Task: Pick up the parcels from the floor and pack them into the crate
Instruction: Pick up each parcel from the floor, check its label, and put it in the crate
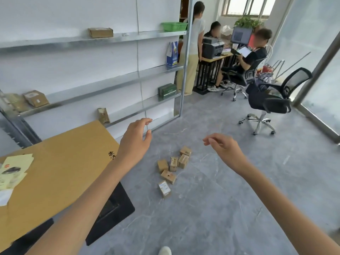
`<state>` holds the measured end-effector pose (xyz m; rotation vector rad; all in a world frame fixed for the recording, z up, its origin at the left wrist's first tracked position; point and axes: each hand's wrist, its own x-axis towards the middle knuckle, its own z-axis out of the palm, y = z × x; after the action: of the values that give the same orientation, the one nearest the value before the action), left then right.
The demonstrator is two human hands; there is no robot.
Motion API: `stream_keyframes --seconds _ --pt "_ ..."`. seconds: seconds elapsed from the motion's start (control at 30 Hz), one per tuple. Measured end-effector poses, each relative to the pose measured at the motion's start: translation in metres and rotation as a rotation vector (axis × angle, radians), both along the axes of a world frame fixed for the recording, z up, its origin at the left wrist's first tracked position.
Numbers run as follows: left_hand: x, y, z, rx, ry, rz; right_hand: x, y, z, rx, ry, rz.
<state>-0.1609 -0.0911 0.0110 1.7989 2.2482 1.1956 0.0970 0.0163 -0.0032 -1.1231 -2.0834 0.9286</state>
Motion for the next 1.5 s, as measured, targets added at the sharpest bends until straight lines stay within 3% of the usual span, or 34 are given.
stream_keyframes --seconds 0.43,0.93,1.13,1.37,1.5 --pt "-0.084 0.156 -0.070 -0.225 -0.107 -0.006 -0.098 0.145 -0.065 -0.224 -0.123 0.008" --pt "-0.143 0.332 -0.256 -0.642 -0.383 0.239 -0.195 0.344 -0.253 -0.681 -0.354 0.106" --pt "-0.157 0.373 -0.415 -0.760 -0.572 0.350 -0.240 0.390 -0.420 -0.847 -0.487 0.070" --pt "-0.169 0.381 -0.709 -0.990 -0.836 0.464 -0.274 0.411 -0.711 -1.004 -0.667 0.068" --pt "-0.171 0.383 -0.847 -1.139 -1.005 0.486 -0.284 0.409 -0.834 -1.063 -0.730 0.132"
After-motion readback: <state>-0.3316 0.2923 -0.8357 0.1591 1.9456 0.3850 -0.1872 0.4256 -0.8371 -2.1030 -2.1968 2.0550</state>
